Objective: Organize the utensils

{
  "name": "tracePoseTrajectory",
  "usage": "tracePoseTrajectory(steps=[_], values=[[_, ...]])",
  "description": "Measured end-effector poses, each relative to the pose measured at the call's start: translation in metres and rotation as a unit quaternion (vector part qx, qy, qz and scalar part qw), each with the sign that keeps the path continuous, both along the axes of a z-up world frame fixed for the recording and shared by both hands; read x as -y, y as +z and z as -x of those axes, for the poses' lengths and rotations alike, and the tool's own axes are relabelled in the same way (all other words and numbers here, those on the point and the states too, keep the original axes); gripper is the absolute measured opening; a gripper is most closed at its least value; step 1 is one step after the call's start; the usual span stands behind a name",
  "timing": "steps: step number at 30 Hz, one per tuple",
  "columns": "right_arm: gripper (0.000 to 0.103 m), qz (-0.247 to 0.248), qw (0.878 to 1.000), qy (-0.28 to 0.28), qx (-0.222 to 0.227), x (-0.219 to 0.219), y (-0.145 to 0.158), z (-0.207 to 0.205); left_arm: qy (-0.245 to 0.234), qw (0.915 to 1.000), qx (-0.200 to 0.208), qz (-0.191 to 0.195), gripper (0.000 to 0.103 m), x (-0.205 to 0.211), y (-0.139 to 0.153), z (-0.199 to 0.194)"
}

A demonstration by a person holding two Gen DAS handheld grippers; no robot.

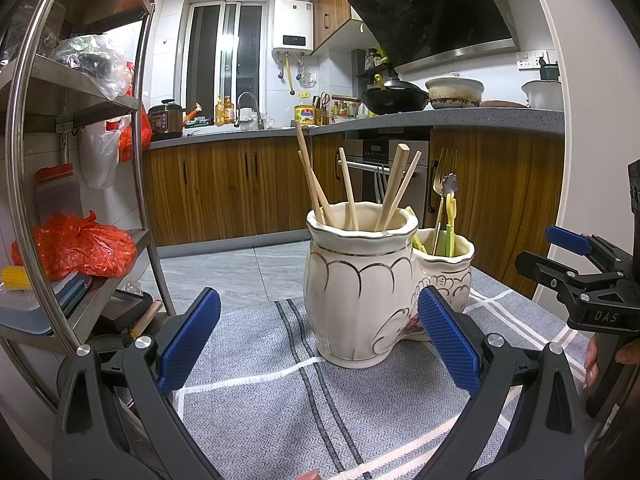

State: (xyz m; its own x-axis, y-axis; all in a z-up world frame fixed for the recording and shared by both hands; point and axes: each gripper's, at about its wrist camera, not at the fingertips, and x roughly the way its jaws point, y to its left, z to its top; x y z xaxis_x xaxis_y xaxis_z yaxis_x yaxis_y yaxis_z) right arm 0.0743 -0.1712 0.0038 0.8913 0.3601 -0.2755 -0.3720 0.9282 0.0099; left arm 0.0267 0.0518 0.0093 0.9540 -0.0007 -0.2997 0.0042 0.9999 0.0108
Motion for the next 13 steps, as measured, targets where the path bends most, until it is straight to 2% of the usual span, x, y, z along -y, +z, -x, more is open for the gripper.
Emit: tracePoseTrajectory(steps=[13], values=[[0.098, 0.000, 1.000, 0.000, 0.000, 0.0001, 0.0000, -0.0002, 0.004, 1.0000, -0.004, -0.001, 0.098, -0.0009, 0.0032, -0.0017]])
